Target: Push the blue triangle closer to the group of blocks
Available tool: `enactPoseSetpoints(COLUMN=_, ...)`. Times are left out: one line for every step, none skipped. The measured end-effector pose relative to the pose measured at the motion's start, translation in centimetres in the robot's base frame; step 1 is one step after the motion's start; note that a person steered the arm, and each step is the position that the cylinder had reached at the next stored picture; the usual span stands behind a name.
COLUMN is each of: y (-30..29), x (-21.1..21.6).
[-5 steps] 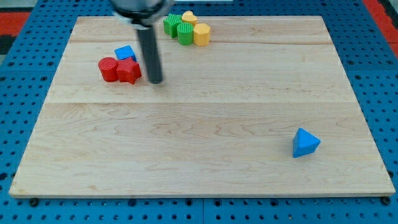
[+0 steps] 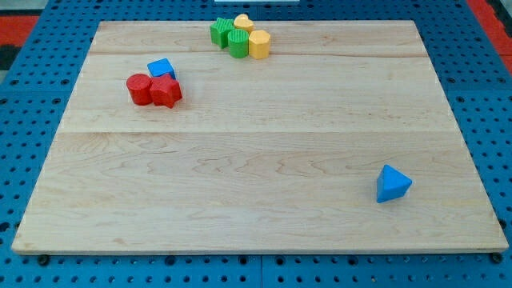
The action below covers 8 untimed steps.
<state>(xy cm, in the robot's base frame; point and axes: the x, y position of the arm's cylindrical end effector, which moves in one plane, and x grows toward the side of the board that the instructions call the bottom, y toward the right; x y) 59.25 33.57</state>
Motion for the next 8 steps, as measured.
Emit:
enactPoseSetpoints(y=-3.7, x=2.2)
enactPoseSetpoints(y=-8.8, x=0.5)
enactPoseSetpoints(y=-10.1, x=-2.3)
enactPoseSetpoints(y=-11.6, x=-3.7)
enactPoseSetpoints(y=-16.7, x=-3.7)
enactPoseSetpoints(y=-22.6, x=-6.7)
enactPoseSetpoints(y=-24.5, x=-10.5)
enactPoseSetpoints(y=-23.3, x=-9.8)
